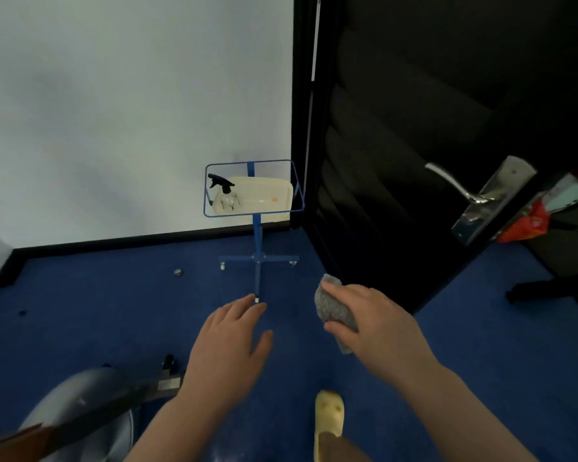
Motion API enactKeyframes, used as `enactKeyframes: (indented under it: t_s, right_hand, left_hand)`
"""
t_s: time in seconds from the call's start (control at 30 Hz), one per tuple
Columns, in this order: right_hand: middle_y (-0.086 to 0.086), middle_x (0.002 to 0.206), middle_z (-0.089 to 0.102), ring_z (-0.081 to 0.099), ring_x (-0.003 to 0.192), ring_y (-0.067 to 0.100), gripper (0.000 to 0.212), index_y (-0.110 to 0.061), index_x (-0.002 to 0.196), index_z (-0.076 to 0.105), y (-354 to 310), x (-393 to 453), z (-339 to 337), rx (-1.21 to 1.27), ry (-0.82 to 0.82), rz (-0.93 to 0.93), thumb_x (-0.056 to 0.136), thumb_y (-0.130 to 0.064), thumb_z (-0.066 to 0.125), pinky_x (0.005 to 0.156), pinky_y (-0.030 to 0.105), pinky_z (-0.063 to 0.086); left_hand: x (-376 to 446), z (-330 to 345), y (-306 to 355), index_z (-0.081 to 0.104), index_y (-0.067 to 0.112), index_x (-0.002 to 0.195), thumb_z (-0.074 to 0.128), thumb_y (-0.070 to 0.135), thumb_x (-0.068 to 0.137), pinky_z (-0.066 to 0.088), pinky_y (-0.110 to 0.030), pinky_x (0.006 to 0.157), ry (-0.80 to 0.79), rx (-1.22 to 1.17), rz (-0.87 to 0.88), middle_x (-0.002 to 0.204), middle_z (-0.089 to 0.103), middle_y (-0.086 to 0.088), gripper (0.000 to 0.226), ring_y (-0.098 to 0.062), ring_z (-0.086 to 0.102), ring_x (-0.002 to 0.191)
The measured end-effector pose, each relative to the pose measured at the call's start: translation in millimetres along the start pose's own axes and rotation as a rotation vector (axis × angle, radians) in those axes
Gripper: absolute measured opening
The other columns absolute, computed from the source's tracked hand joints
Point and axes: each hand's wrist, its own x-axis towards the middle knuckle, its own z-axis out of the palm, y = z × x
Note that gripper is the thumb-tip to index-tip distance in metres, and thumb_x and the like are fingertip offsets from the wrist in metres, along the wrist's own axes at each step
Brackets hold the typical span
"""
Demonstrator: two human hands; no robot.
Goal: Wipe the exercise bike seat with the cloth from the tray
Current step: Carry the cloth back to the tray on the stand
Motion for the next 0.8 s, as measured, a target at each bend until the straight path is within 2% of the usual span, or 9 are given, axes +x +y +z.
enactKeyframes:
  t_s: [0.27, 0.5, 0.8]
  right_hand:
    - [-0.020, 0.126, 0.049, 0.044, 0.113, 0.004, 0.057, -0.043, 0.143, 0.029, 44.7, 103.6, -23.5, -0.001, -0.048, -0.083, 0.091, -0.045, 0.053, 0.086, 0.023, 0.043]
    - [-0.016, 0.126, 0.052, 0.046, 0.112, 0.009, 0.056, -0.040, 0.143, 0.032, 69.5, 190.3, -45.7, -0.010, -0.057, -0.154, 0.092, -0.041, 0.055, 0.087, 0.032, 0.048]
    - [-0.015, 0.127, 0.051, 0.047, 0.113, 0.011, 0.057, -0.039, 0.143, 0.034, 69.3, 307.7, -40.8, 0.003, -0.059, -0.149, 0.091, -0.041, 0.056, 0.088, 0.032, 0.047]
  left_hand:
    - [106.4, -1.7, 14.8, 0.033, 0.032, 0.140, 0.038, 0.044, 0.093, 0.015, -0.025, 0.112, 0.049, 0.019, -0.064, 0.152, 0.025, 0.013, 0.049, -0.009, 0.023, 0.138]
    - [186.6, -7.3, 23.4, 0.038, 0.028, 0.138, 0.042, 0.041, 0.092, 0.020, -0.027, 0.111, 0.108, 0.003, -0.102, 0.150, 0.032, 0.010, 0.048, -0.012, 0.029, 0.136]
    - [283.1, -19.6, -25.3, 0.041, 0.028, 0.136, 0.043, 0.041, 0.091, 0.023, -0.030, 0.110, 0.081, -0.010, -0.152, 0.149, 0.034, 0.008, 0.046, -0.014, 0.031, 0.135]
